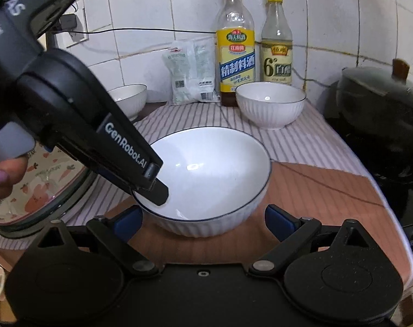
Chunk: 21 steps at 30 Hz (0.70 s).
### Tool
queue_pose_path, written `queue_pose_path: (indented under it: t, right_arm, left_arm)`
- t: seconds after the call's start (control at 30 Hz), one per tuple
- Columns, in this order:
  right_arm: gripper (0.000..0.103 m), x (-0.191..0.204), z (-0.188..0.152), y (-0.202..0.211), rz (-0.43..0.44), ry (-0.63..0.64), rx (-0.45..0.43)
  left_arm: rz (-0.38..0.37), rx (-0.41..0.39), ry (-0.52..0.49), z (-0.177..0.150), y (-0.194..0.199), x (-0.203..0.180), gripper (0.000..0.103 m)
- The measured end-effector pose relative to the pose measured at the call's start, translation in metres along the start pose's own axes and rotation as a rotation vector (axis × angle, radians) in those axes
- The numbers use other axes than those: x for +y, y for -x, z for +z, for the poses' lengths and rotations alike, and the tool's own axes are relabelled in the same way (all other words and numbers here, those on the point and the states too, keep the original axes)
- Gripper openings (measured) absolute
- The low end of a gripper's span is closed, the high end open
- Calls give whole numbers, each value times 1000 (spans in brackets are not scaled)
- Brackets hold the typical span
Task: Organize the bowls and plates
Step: 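Carry the white bowl with the left gripper to the bowl beside the bottles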
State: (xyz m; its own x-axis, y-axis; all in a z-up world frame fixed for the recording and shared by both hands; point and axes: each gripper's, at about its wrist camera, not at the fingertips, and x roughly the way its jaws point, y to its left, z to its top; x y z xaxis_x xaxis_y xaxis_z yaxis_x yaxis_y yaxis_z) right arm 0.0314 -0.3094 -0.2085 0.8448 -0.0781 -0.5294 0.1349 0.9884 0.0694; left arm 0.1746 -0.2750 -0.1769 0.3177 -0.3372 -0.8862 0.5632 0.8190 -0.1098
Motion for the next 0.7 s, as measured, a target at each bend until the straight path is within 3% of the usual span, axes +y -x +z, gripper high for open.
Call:
queue_pose_path:
  t: [0.3,0.53,0.7]
  right_arm:
    - [98,-5,5,39,-34,-1,-47]
    - [98,-3,20,56,-57,50,-57]
    - [98,-6,30,67,-39,18,-63]
  left_arm:
    - [-36,0,9,2,26,9,38]
    - [-17,-33,-34,9,56,18,41]
    - [10,-56,-50,18,75,26,41]
